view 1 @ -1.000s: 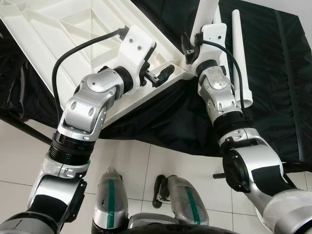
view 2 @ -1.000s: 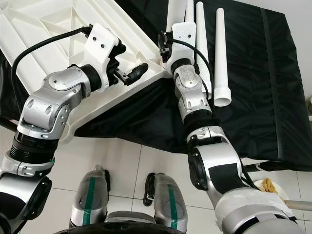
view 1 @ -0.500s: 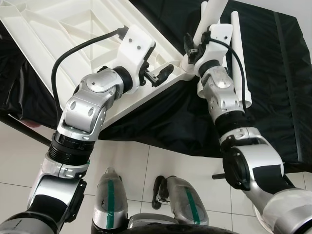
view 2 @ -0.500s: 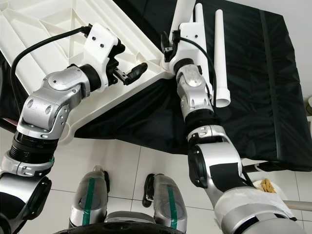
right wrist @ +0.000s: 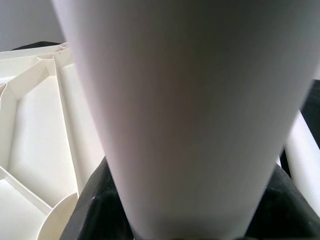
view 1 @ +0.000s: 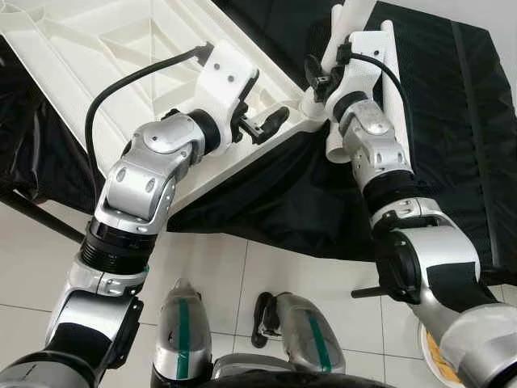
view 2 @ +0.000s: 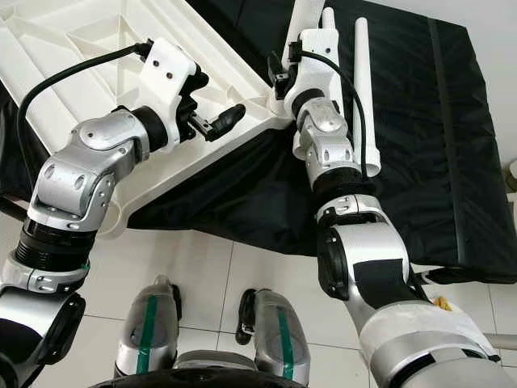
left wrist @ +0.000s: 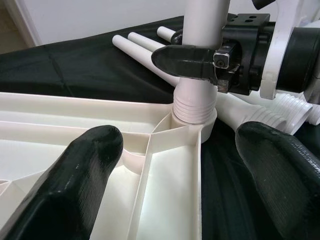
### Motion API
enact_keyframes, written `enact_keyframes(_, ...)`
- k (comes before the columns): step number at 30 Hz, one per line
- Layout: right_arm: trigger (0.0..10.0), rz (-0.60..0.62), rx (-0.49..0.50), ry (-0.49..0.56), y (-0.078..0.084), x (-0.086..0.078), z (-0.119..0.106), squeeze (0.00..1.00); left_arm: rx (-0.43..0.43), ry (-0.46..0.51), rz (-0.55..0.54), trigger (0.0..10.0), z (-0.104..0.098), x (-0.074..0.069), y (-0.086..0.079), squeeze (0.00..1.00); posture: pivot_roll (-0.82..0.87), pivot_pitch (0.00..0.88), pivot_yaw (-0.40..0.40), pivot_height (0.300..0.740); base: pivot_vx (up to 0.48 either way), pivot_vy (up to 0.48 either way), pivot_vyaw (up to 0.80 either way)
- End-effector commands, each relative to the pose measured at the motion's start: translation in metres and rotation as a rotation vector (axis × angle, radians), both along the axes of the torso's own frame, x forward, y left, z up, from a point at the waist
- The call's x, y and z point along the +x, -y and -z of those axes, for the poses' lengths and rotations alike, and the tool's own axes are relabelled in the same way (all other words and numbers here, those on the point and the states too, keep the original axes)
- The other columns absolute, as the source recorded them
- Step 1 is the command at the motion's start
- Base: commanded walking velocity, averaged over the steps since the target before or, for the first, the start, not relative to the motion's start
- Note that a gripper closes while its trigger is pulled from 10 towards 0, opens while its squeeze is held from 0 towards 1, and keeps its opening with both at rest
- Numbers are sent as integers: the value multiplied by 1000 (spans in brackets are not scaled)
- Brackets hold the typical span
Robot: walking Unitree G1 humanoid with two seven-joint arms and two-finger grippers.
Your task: Building children table
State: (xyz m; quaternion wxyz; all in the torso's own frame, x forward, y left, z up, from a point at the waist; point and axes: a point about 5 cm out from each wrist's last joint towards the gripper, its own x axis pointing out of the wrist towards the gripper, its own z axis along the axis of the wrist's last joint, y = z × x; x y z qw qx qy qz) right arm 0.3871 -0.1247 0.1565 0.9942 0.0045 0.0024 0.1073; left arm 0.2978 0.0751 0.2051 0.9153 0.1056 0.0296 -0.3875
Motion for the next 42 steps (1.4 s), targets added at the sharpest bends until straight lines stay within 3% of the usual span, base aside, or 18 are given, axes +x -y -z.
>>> enact_keyframes(1, 10000, 54, 49, -307, 13, -20, 64, 0, 9, 17, -17, 10000, -3, -1, 1, 0, 186, 70, -76, 740, 0, 0, 0)
enact_keyframes(10, 10000, 90, 233, -357, 18, -20, 67, 0, 10, 13, -12, 10000, -3, -2, 2, 0, 183, 72, -71, 740, 0, 0, 0)
enact_keyframes(22, 10000, 103, 235, -334, 23, -18, 63, 0, 7, 11, -7, 10000, -2, -2, 4, 0, 179, 74, -72, 740, 0, 0, 0)
enact_keyframes(26, 10000, 65, 248, -278, 17, -16, 54, 0, 6, 11, -10, 10000, -2, -2, 4, 0, 182, 76, -75, 740, 0, 0, 0)
enact_keyframes(30, 10000, -8, 289, -99, 11, -10, 23, 0, 5, 8, -15, 10000, -2, -2, 3, 0, 183, 76, -77, 740, 0, 0, 0)
enact_keyframes(42, 10000, -141, 339, 84, 14, -7, -23, 0, 1, 10, -16, 10000, -1, -1, 2, 0, 178, 72, -82, 740, 0, 0, 0)
